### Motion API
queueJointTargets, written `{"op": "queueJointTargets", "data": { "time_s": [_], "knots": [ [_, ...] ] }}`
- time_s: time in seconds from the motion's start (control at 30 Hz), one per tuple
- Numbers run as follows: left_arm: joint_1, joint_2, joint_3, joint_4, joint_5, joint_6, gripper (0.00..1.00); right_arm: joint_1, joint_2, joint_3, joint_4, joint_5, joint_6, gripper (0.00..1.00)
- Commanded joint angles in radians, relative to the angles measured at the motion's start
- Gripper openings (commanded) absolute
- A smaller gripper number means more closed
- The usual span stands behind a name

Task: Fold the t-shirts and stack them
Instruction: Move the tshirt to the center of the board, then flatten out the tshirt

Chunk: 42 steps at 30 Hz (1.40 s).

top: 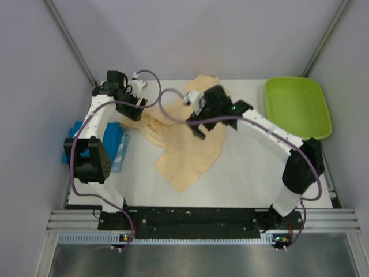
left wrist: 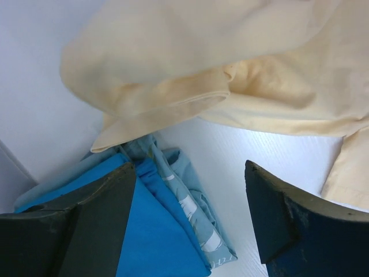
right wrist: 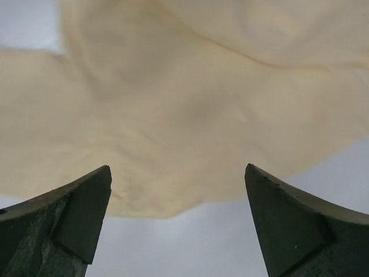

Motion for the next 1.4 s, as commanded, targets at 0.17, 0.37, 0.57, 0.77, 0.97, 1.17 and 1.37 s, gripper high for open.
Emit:
{"op": "queueJointTargets", "data": {
  "time_s": [0.17, 0.37, 0.57, 0.77, 0.97, 1.17, 1.37],
  "knots": [
    [0.009, -0.012, 0.030, -0.084, 0.093, -0.023, 0.79, 0.432, 0.017, -0.200, -0.020, -0.354, -0.261, 0.93],
    [0.017, -0.078, -0.061, -0.027, 0.072, -0.026, 0.79, 0.564, 0.161, -0.193, 0.015, -0.208, -0.193, 0.87],
    [0.044, -0.100, -0.110, -0.021, 0.073, -0.027, 0.79, 0.592, 0.244, -0.264, 0.083, -0.063, -0.101, 0.81],
    [0.044, -0.104, -0.115, -0.019, 0.078, -0.015, 0.79, 0.552, 0.161, -0.348, 0.072, 0.111, -0.017, 0.00],
    [0.029, -0.083, -0.092, -0.091, 0.216, 0.057, 0.76, 0.226, -0.032, -0.436, -0.008, 0.258, 0.153, 0.00],
    [-0.218, -0.133, -0.286, -0.064, 0.048, 0.232, 0.70, 0.010, -0.211, -0.477, -0.029, 0.393, 0.219, 0.00],
    [-0.347, -0.164, -0.403, 0.014, -0.009, 0.285, 0.70, -0.162, -0.359, -0.433, -0.034, 0.314, 0.242, 0.00]
  ]
}}
